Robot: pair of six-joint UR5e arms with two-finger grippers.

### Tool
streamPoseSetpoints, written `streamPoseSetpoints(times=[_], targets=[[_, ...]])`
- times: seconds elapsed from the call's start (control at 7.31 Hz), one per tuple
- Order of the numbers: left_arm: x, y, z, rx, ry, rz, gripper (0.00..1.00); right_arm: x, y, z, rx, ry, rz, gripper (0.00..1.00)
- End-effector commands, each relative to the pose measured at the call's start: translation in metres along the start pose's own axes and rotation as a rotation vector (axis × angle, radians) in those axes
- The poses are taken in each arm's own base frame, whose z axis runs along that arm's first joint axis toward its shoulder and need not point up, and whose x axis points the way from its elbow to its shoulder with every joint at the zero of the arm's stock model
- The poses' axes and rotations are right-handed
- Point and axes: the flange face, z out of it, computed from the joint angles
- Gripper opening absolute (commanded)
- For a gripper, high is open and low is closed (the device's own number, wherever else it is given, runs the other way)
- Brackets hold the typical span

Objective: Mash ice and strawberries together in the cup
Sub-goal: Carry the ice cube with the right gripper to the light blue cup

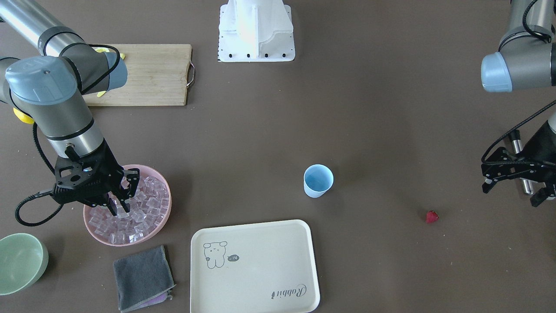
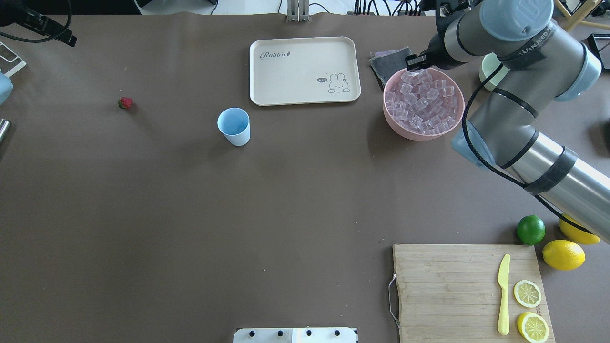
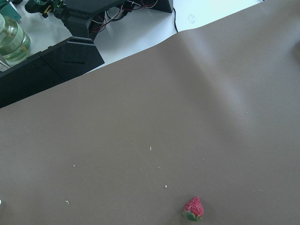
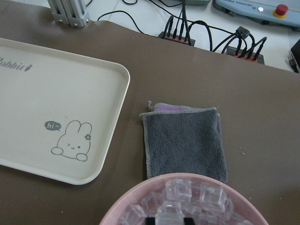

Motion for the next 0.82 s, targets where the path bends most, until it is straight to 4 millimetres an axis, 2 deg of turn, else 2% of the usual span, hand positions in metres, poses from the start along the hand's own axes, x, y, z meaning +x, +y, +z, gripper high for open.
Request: streamPoseSetpoints(times=[0.0, 0.14, 0.27, 0.55, 0.68], targets=[[-0.001, -0.001, -0.005, 0.008, -0.001, -0.003, 0.98, -0.077, -0.029, -0.028, 0.064, -0.099, 0.008, 0.00], [0.000, -0.002, -0.006, 0.011, 0.000, -0.001, 0.98, -0.111, -0.040, -0.037, 0.083, -0.136, -0.007, 0.00], [0.003, -0.006, -0.008, 0.016, 0.003, 0.003, 0.98, -0.137, -0.040, -0.039, 0.108, -0.140, -0.026, 0.00], [0.004, -0.006, -0.003, 0.008, 0.004, 0.002, 0.98, -0.212, -0.054, -0.032, 0.146, -0.143, -0.060, 0.00], [0.004, -0.006, -0.001, 0.004, 0.003, 0.002, 0.98, -0.242, -0.047, -0.027, 0.164, -0.136, -0.075, 0.00]])
